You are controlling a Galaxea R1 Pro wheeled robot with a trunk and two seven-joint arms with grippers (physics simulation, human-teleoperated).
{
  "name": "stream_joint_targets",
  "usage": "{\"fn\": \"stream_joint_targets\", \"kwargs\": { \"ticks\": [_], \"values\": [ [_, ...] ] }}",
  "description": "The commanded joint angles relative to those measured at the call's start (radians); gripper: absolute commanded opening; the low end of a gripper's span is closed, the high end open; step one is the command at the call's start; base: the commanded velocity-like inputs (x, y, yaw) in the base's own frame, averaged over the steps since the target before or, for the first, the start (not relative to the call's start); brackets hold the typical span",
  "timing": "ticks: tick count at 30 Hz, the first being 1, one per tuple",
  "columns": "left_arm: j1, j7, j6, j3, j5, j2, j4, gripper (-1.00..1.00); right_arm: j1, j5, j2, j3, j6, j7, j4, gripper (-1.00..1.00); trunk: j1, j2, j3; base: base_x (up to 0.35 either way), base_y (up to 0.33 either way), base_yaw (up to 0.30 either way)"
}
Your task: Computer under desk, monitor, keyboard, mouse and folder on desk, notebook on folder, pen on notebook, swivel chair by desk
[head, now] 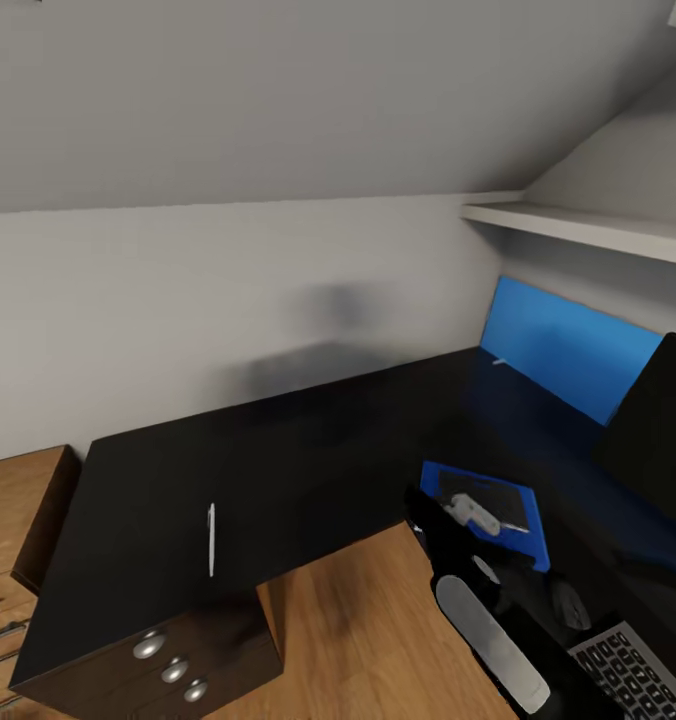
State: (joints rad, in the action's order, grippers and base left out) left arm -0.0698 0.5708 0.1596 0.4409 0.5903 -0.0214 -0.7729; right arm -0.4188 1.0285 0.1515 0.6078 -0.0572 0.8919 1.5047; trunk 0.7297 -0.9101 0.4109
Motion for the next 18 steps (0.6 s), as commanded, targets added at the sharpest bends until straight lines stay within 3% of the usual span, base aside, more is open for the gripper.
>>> {"fn": "stream_joint_targets", "kwargs": {
  "ticks": [1,5,6,10,18],
  "values": [
    [-0.001,0.008,-0.002,0.003,0.001,0.002,-0.001,1.00,-0.001,-0.043,-0.010,0.027,-0.006,0.004,0.001,1.00,0.000,-0.001,0.002,0.000,0.000,0.217],
    [-0.001,0.009,-0.033,0.001,-0.006,0.003,0.000,1.00,-0.001,-0.169,-0.061,0.068,-0.007,0.009,-0.006,1.00,0.000,-0.001,0.005,0.000,0.000,0.224],
    [-0.001,0.009,-0.033,0.001,-0.006,0.003,0.000,1.00,-0.001,-0.169,-0.061,0.068,-0.007,0.009,-0.006,1.00,0.000,-0.001,0.006,0.000,0.000,0.227],
    [-0.001,0.009,-0.052,0.001,-0.009,0.003,0.000,1.00,-0.001,-0.260,-0.112,0.081,-0.007,0.011,-0.035,1.00,0.000,-0.001,0.010,0.000,0.000,0.229],
    [-0.001,0.008,-0.057,0.001,-0.009,0.003,0.000,1.00,-0.001,-0.275,-0.121,0.087,-0.008,0.010,-0.047,1.00,0.000,-0.001,0.017,-0.118,0.120,0.230]
  ]
}}
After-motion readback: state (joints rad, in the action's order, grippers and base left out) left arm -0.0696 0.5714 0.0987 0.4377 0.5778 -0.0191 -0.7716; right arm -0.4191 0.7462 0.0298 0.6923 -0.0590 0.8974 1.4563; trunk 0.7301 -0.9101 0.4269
